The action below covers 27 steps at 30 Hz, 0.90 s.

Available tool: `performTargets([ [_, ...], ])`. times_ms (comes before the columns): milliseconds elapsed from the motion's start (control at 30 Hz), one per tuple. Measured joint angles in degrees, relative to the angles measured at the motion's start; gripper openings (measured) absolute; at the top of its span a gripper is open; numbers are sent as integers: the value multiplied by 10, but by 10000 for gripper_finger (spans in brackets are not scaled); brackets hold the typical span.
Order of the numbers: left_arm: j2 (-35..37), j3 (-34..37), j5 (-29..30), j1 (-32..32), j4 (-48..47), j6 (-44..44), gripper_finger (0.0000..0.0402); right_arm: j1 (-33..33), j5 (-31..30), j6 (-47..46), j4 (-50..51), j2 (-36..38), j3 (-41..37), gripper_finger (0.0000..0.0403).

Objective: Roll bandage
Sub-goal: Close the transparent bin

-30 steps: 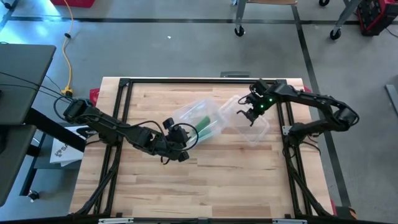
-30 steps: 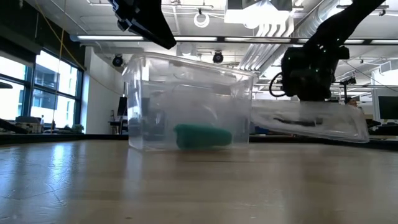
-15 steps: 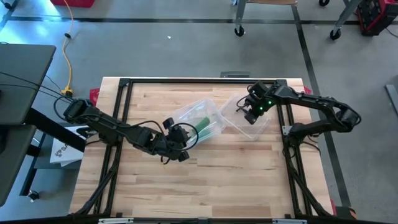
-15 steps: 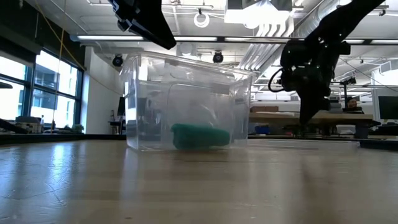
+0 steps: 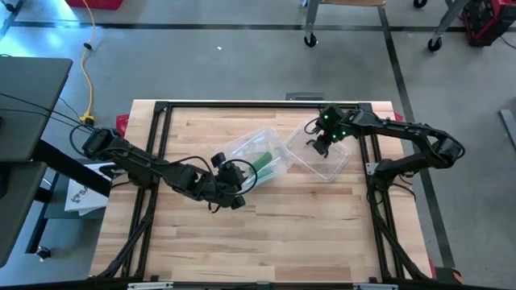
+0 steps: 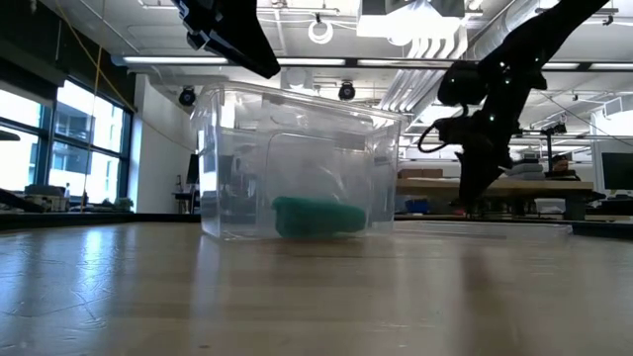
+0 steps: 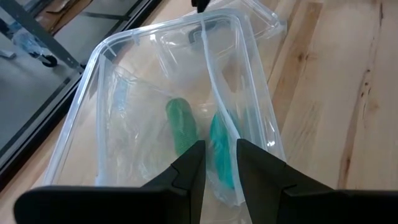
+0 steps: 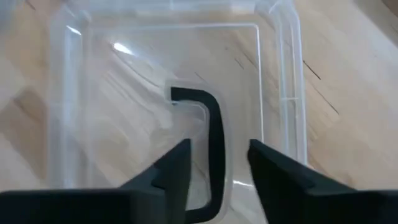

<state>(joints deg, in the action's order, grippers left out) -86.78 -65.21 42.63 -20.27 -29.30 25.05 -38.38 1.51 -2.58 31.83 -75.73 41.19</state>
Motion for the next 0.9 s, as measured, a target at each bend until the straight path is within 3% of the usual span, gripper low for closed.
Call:
performTargets([
  [200,0,0,0,0,0,2,85,31,-44,15,-1,-56,0,209],
  [400,0,0,0,0,0,3,85,64,-154,11,-8,-120,0,202],
  [600,0,0,0,0,0,4,85,85,-200,0,-48,-165,4,189],
  [700,0,0,0,0,0,4,85,91,-224,-1,-64,-185,5,155],
  [900,0,0,0,0,0,4,85,118,-276,-16,-54,-192,1,16],
])
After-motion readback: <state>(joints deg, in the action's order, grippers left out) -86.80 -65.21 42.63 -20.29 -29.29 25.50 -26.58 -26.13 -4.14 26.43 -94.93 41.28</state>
